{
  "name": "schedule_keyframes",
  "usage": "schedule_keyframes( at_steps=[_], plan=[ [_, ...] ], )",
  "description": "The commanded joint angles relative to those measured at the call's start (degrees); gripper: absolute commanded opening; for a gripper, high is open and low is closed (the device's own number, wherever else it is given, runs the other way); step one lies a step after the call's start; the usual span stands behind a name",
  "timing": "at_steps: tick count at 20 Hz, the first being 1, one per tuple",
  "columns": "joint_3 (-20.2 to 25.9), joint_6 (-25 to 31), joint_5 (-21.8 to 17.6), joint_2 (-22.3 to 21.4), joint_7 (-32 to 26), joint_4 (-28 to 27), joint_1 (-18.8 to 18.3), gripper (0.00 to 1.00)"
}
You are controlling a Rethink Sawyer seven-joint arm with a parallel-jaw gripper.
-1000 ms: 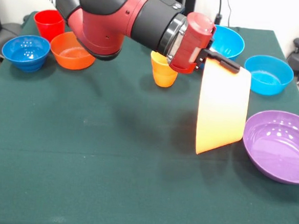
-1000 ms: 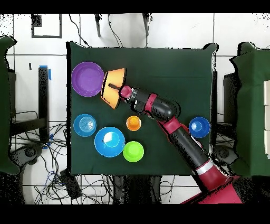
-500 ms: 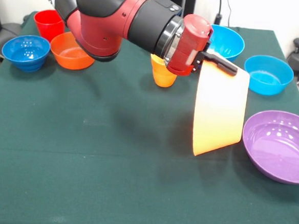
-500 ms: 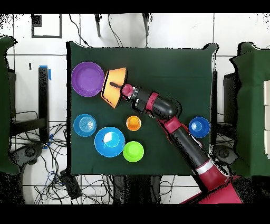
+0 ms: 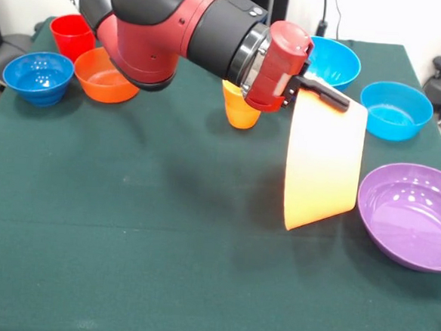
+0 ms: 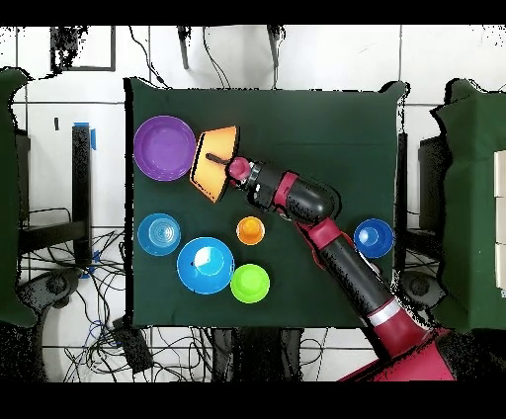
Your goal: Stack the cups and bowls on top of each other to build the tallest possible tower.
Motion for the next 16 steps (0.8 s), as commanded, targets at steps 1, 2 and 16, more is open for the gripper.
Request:
schedule_keyframes(
  at_steps=[1, 2, 16],
  plan=[
    [-4.6, 5.31, 1.73, 1.63, -4.78, -9.32, 3.03, 0.0],
    [-4.62, 5.51, 1.71, 1.56, -4.92, -9.44, 3.03, 0.0],
    [-5.63, 7.73, 0.96, -1.84, -4.29, -10.9, 3.31, 1.0]
  ],
)
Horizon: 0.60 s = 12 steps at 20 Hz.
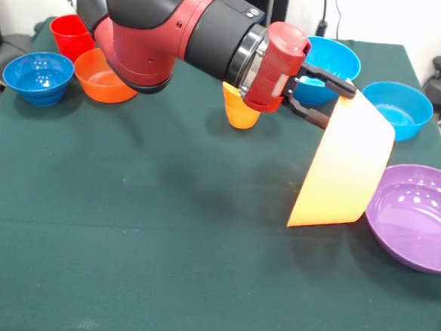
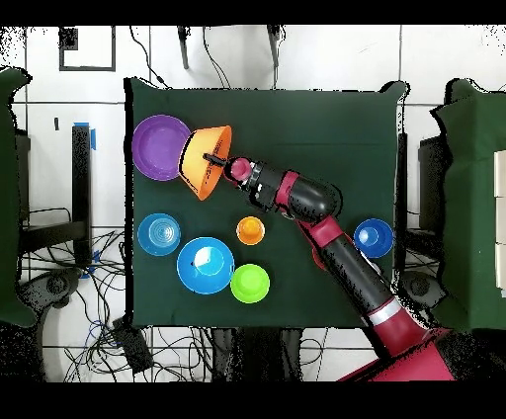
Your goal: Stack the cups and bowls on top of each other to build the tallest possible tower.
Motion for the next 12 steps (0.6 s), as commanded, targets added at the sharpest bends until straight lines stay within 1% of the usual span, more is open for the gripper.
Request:
schedule_keyframes(
  at_steps=[1, 3, 6, 8, 12],
  plan=[
    [-6.0, 5.17, 0.62, -2.08, -4.45, -10.17, 3.32, 1.0],
    [-6.24, 5.82, 0.51, -0.42, -6.17, -11.22, 3.16, 1.0],
    [-6.21, 5.03, -0.6, 1.63, -8.27, -11.65, 2.51, 1.0],
    [-6.21, 4.48, -1.15, 1.63, -8.18, -11.3, 2.25, 1.0],
    [-5.98, 5.6, -0.78, 1.22, -8.42, -11.8, 2.42, 1.0]
  ],
)
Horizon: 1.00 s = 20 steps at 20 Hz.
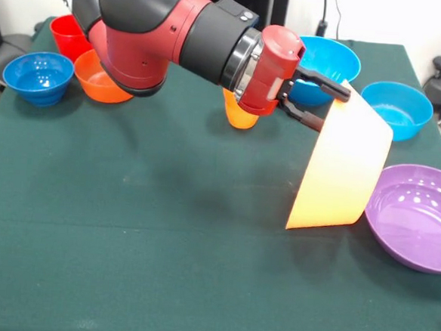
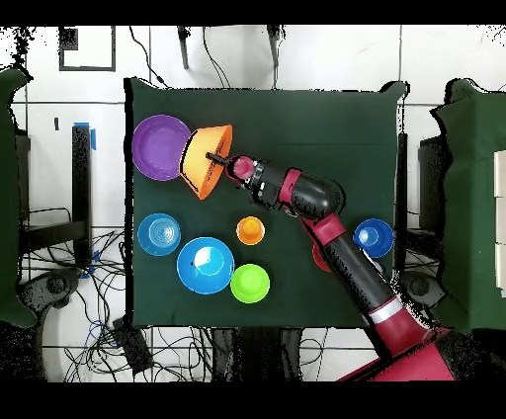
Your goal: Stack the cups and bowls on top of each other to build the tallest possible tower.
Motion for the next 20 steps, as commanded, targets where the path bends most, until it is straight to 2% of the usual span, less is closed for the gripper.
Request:
schedule_keyframes(
  at_steps=[1, 4, 12, 16, 20],
  plan=[
    [-5.91, 4.59, -0.48, 1.48, -8.72, -10.48, 2.11, 1.0],
    [-6.15, 7.96, 0.66, 0.14, -8.85, -11.32, 2.45, 1.0],
    [-6.3, 13.4, 0.25, -2.31, -10.07, -13.56, 2.63, 1.0],
    [-7.52, 12.48, -2.84, -3.97, -9.9, -13.7, 2.61, 1.0],
    [-7.79, 11.78, -3.8, -4.04, -9.88, -13.02, 2.26, 1.0]
  ],
)
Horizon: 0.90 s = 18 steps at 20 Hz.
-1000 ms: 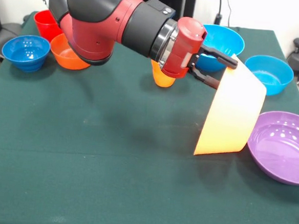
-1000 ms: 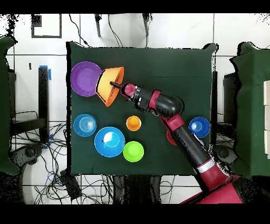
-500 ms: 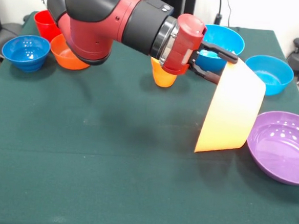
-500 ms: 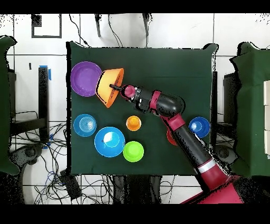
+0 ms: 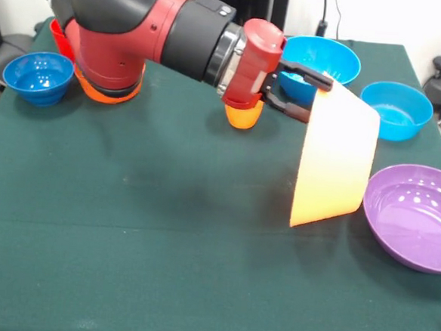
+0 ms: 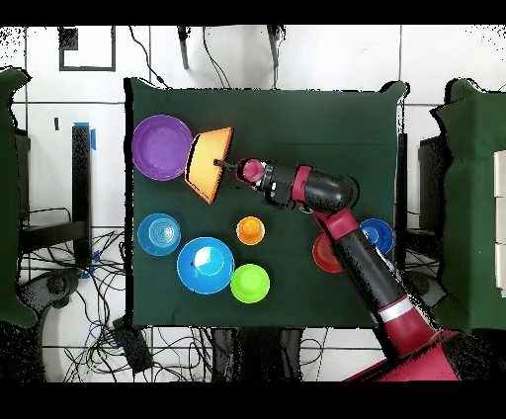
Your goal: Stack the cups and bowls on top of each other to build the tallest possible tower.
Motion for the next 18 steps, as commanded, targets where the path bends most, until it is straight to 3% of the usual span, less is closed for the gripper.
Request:
schedule_keyframes(
  at_steps=[1, 6, 11, 18],
  plan=[
    [-7.84, 2.21, -3.6, -1.54, -9.71, -9.74, 2.14, 1.0],
    [-8.03, 5.51, -2.07, -2.46, -10.01, -10.28, 1.88, 1.0],
    [-8.09, 12.23, -0.08, -0.92, -14.38, -16.11, 3.04, 1.0],
    [-7.23, 15.92, -0.66, -1.12, -13.64, -19.02, 3.76, 1.0]
  ],
)
